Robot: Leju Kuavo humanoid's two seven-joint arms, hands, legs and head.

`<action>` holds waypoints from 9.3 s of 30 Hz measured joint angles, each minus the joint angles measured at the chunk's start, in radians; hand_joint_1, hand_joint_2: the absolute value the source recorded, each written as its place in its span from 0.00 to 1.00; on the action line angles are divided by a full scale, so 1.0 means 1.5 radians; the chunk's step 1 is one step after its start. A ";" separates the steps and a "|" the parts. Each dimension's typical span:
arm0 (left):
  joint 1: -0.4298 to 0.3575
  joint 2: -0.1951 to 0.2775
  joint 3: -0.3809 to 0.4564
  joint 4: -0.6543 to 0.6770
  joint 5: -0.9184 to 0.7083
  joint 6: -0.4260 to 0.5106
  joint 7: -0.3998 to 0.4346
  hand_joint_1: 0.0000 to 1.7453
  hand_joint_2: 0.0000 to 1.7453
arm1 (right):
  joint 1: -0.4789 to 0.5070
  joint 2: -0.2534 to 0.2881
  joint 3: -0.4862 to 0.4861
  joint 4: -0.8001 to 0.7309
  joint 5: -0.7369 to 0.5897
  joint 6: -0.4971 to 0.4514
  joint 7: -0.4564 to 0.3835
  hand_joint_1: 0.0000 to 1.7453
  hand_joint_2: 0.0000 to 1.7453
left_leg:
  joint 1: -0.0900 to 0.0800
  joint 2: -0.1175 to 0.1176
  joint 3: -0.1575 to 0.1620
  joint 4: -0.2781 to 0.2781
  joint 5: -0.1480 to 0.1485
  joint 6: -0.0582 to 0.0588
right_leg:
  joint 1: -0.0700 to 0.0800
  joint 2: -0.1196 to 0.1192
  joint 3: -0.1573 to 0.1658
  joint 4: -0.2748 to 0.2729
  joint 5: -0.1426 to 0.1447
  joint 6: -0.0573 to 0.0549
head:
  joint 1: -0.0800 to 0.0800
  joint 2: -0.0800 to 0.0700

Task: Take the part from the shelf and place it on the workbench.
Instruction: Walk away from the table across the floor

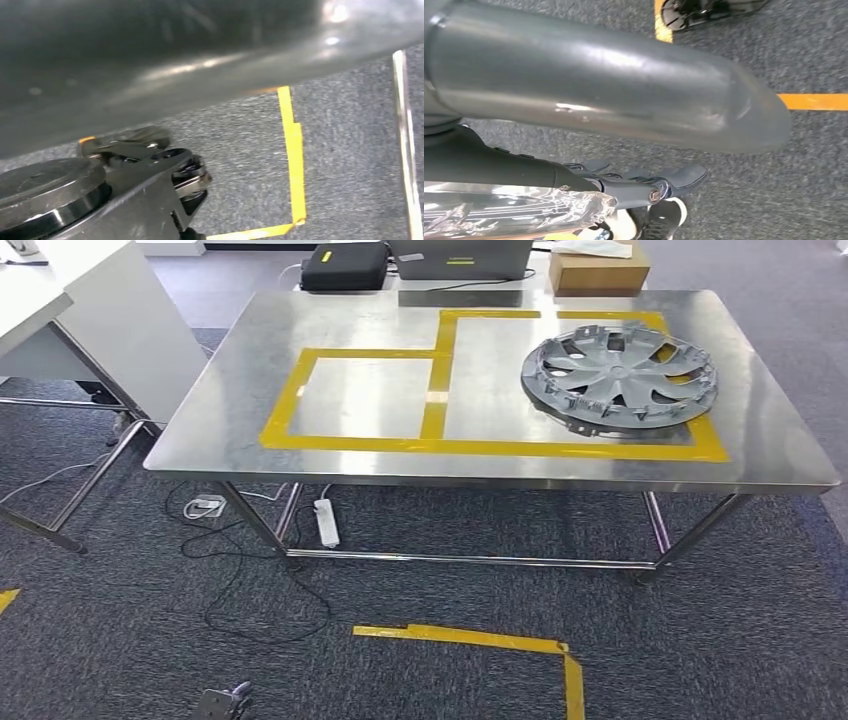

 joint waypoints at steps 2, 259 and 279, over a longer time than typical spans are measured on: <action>0.000 0.000 0.002 0.000 -0.001 0.000 0.000 0.00 0.00 | 0.000 0.000 0.000 0.000 0.002 0.001 0.000 0.00 0.00 | 0.001 0.000 0.041 -0.028 0.023 0.002 | 0.000 0.001 -0.018 0.004 0.011 0.002 | 0.000 0.000; 0.010 -0.023 0.093 0.002 -0.081 -0.004 0.000 0.00 0.00 | 0.002 0.014 -0.124 -0.030 0.200 0.058 -0.044 0.00 0.00 | -0.001 -0.015 0.086 -0.181 0.088 0.034 | 0.004 0.000 -0.064 0.205 -0.137 0.027 | -0.009 0.000; 0.013 -0.023 0.094 0.001 -0.081 -0.003 0.000 0.00 0.00 | 0.001 0.014 -0.135 -0.032 0.208 0.059 -0.045 0.00 0.00 | 0.000 0.018 0.043 -0.091 0.074 0.003 | 0.003 -0.050 0.019 0.027 -0.046 -0.003 | -0.016 0.000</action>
